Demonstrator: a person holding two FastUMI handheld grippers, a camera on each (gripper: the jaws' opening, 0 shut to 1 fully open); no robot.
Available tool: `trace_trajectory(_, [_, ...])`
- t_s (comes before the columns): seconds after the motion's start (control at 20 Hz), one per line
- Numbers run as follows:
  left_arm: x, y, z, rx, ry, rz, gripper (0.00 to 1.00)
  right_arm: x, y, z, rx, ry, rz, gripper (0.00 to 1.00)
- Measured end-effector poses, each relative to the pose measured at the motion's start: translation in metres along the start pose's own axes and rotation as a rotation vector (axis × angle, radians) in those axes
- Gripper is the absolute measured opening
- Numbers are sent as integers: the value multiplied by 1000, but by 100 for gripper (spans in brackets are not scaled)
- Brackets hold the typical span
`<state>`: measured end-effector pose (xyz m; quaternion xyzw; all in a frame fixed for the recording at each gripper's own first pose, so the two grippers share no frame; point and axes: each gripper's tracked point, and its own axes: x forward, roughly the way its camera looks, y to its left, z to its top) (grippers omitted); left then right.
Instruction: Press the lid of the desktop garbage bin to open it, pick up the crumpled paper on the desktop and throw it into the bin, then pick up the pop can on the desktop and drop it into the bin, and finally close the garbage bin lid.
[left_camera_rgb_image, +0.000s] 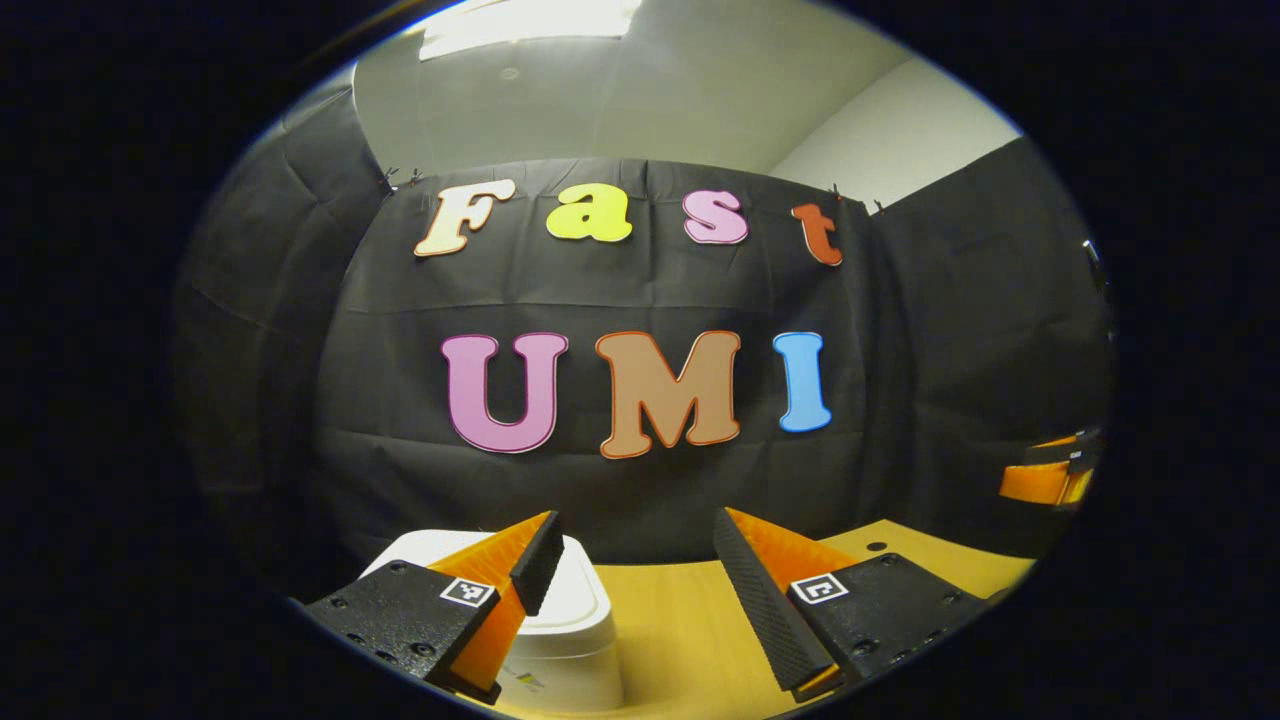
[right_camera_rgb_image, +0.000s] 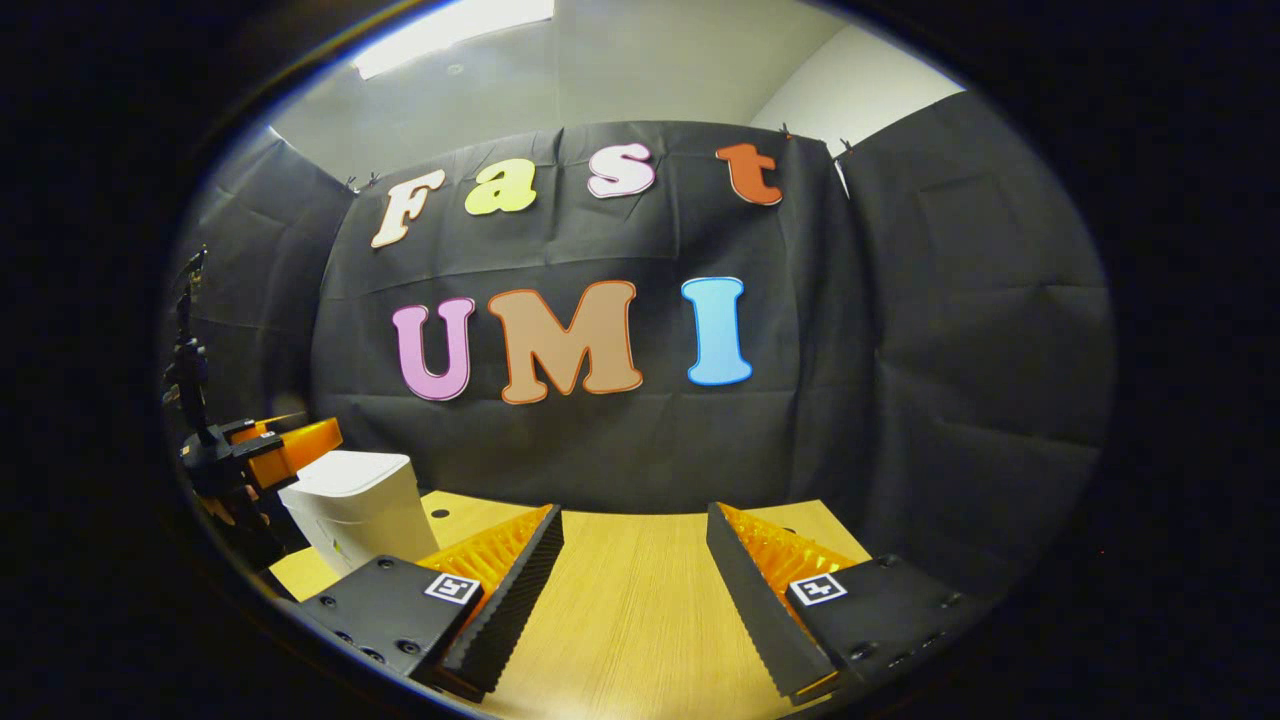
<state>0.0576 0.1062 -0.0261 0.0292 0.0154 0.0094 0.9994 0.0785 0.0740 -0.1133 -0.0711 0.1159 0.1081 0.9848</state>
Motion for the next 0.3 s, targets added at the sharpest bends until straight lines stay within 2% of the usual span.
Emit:
trace_trajectory(0.1, [-7, -16, 6, -39, -26, -19, 92, -2, -3, 3, 8, -12, -16, 96])
trace_trajectory(0.15, [-8, -24, 5, -40, -27, -30, 91, -2, -6, 3, 11, -17, -24, 100])
trace_trajectory(0.25, [-10, -34, -1, -30, -12, -54, 91, -4, -9, 3, 11, -15, -35, 92])
trace_trajectory(0.3, [-10, -37, -2, -34, -8, -65, 91, -5, -11, 2, 12, -15, -40, 92])
